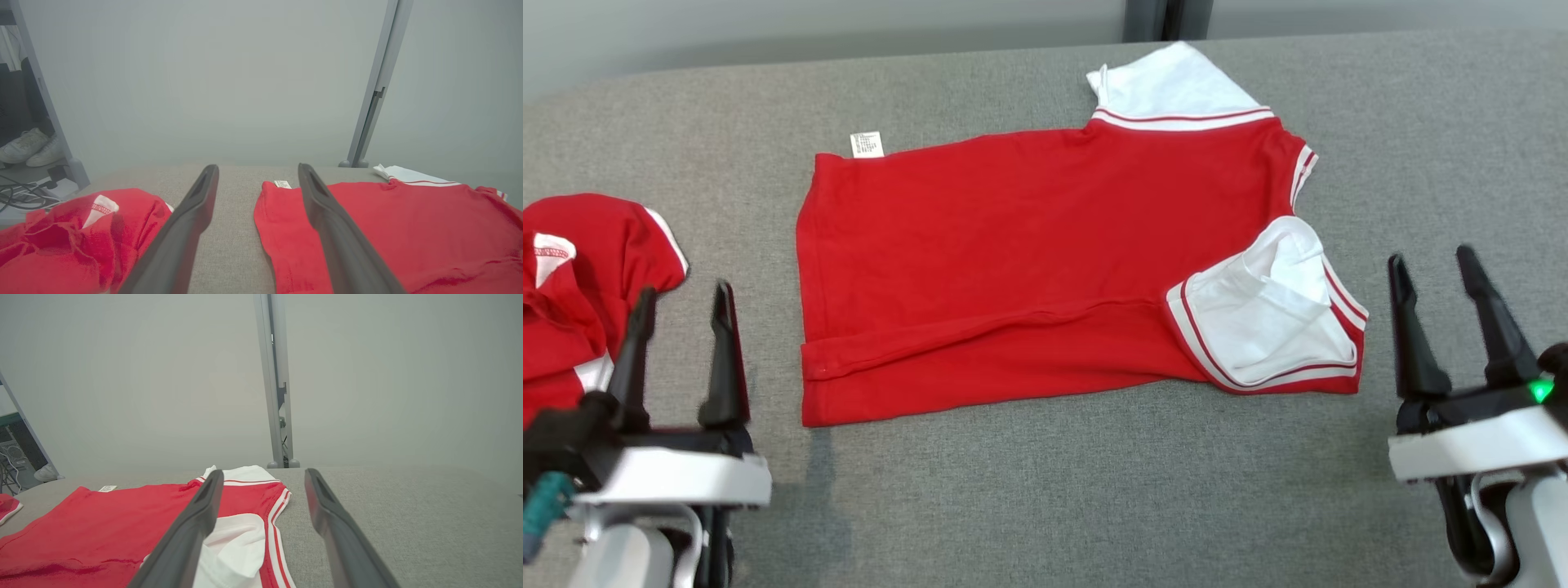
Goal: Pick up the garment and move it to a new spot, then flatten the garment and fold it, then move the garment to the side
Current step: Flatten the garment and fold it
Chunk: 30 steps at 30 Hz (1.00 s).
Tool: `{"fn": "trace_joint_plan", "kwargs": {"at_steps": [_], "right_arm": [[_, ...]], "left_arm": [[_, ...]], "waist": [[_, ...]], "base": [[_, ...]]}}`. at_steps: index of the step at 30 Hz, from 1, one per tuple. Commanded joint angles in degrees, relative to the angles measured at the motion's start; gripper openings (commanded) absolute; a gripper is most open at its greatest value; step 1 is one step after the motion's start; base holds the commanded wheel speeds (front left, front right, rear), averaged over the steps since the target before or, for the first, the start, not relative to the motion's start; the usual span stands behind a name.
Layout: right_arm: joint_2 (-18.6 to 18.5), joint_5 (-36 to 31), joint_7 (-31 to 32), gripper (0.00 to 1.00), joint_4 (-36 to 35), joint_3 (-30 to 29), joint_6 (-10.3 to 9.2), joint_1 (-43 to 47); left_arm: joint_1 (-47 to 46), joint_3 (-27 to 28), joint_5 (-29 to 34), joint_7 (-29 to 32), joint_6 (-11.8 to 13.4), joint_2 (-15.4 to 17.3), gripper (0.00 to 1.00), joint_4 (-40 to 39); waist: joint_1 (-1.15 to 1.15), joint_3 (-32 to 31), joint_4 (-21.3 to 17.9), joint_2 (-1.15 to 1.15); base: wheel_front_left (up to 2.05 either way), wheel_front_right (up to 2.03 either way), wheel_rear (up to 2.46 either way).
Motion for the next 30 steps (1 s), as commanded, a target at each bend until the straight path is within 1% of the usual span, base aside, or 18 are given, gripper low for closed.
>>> {"fn": "trace_joint_plan", "kwargs": {"at_steps": [1, 5, 9, 16, 21, 24, 30], "right_arm": [[0.1, -0.7, -0.3, 1.0, -0.3, -0.2, 0.0, 0.8], [1.4, -2.0, -0.3, 1.0, -0.4, -1.0, -0.01, 3.3], [2.2, -2.3, -0.3, 1.0, -0.4, -0.9, 0.0, 3.7], [2.2, -2.4, -0.3, 1.0, 0.1, -0.7, 0.0, 3.1], [1.8, -2.6, -0.3, 1.0, 1.0, -1.2, 0.0, 2.7], [1.8, -2.8, -0.3, 1.0, 2.6, -1.5, -0.01, 2.8], [2.7, -2.3, 1.1, 1.0, 8.8, -1.0, 0.0, 3.5]], "left_arm": [[1.1, 0.3, 0.8, -0.1, -0.4, -0.2, 1.0, 0.5], [2.6, 1.4, 3.7, -0.1, -1.9, -2.1, 1.0, 1.4], [2.6, 2.5, 5.5, -0.1, -3.3, -3.4, 1.0, 2.5], [1.4, 3.9, 7.9, -0.1, -5.4, -4.8, 1.0, 3.8], [-1.2, 3.4, 9.6, -0.2, -7.2, -4.5, 1.0, 5.2], [-2.4, 2.6, 10.1, -0.1, -8.2, -4.6, 1.0, 7.6], [-2.4, 0.4, 8.9, 0.7, -10.1, -5.5, 1.0, 15.8]], "waist": [[0.0, -0.7, 0.1, 0.0], [0.0, -1.5, 0.2, 0.0], [0.0, -1.8, 0.3, 0.0], [0.0, -1.6, 0.6, 0.0], [0.0, -0.5, 1.2, 0.0], [0.0, 0.1, 1.2, 0.0], [0.0, 1.9, 1.0, 0.0]], "base": [[0.0, 0.0, 0.0], [0.0, 0.0, 0.0], [0.0, 0.0, 0.0], [0.0, 0.0, 0.0], [0.0, 0.0, 0.0], [0.0, 0.0, 0.0], [0.0, 0.0, 0.0]]}}
